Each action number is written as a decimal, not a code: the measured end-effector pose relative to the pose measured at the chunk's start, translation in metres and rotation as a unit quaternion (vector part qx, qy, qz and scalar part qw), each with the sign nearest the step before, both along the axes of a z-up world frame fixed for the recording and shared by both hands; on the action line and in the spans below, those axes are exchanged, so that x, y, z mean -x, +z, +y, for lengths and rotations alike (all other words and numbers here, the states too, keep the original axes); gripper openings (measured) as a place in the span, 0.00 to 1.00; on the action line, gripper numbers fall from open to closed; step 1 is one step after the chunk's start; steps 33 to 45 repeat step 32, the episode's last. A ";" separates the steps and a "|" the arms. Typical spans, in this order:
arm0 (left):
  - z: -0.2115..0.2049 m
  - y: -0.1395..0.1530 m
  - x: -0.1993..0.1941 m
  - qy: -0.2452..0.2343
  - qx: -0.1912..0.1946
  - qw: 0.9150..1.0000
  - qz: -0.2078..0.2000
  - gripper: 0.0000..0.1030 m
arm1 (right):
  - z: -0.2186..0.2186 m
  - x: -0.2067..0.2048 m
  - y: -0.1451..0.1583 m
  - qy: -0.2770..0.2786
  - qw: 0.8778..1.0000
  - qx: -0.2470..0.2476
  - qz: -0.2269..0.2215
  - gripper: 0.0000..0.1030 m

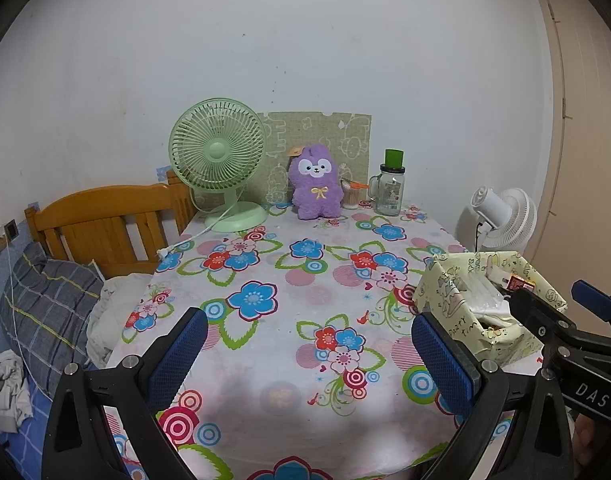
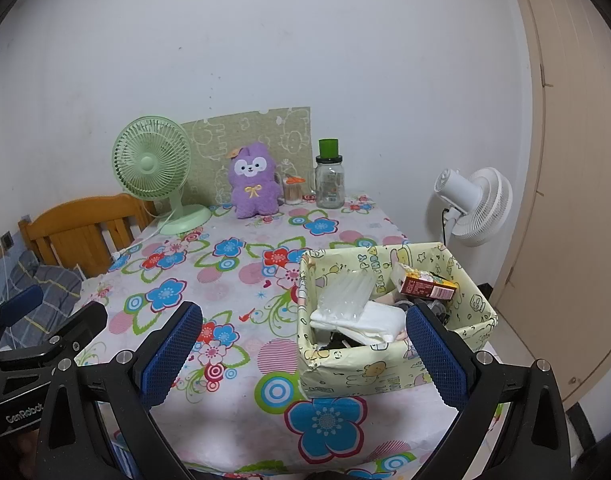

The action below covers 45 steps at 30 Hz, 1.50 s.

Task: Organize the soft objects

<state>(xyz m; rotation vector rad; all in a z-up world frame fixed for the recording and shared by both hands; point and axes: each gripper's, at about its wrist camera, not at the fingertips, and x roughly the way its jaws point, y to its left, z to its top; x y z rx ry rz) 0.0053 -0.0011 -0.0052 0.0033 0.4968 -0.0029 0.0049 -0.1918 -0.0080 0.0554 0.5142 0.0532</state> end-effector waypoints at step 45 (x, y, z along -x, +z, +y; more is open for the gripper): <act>-0.004 -0.002 0.001 -0.004 -0.001 1.000 -0.001 1.00 | -0.002 -0.002 -0.001 -0.004 1.000 0.000 0.001 1.00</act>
